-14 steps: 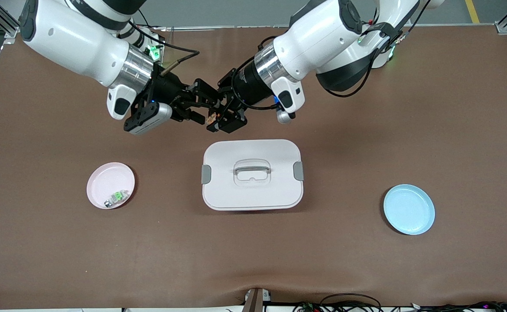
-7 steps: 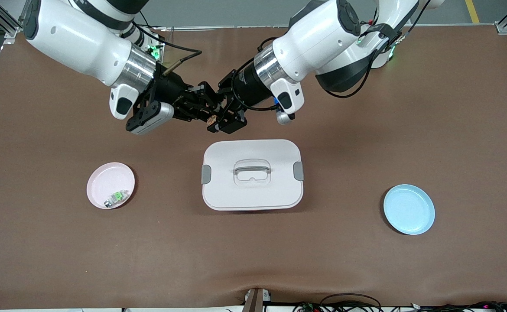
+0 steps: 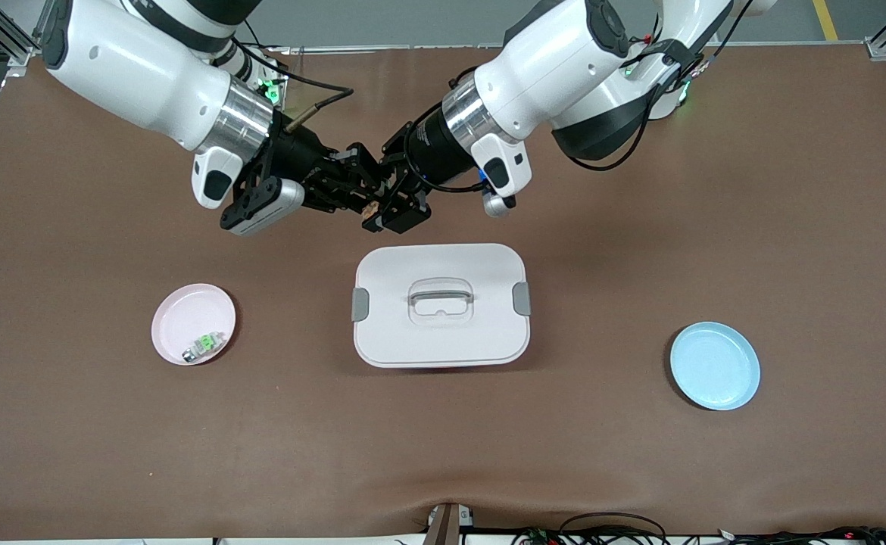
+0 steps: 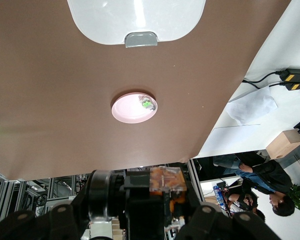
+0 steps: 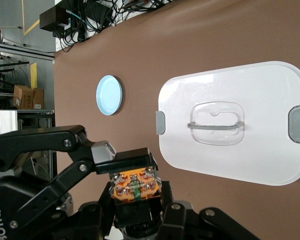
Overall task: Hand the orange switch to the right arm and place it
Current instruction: 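Close the right gripper on the switch and open the left gripper, then carry the switch to the pink plate while the left gripper withdraws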
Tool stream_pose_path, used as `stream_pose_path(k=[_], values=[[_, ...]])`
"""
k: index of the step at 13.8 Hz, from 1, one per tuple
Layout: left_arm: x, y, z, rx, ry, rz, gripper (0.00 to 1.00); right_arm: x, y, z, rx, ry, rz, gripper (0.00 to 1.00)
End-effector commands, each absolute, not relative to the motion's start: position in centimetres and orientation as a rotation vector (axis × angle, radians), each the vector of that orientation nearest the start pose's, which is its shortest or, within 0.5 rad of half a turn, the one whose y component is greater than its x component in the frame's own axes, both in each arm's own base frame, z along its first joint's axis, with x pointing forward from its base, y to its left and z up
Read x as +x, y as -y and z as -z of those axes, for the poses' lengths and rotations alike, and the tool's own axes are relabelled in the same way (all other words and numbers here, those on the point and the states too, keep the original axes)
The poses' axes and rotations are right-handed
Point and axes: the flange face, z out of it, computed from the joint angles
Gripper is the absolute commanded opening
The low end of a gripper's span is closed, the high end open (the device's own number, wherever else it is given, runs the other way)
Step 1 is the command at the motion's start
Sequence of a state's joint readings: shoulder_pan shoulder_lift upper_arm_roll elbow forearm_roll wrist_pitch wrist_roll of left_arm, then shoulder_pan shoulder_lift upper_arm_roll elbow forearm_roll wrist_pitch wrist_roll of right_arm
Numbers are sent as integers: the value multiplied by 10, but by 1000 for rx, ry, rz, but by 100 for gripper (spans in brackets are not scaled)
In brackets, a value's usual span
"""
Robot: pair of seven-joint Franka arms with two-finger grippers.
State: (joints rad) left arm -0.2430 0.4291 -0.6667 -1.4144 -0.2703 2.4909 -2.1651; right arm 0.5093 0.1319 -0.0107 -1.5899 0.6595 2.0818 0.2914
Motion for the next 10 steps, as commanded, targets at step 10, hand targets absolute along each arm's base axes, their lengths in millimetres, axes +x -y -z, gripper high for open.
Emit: stream_pose_path(k=[10], values=[[553, 422, -620, 1694, -1693, 285, 100, 571, -250, -559, -2556, 549, 82, 0]])
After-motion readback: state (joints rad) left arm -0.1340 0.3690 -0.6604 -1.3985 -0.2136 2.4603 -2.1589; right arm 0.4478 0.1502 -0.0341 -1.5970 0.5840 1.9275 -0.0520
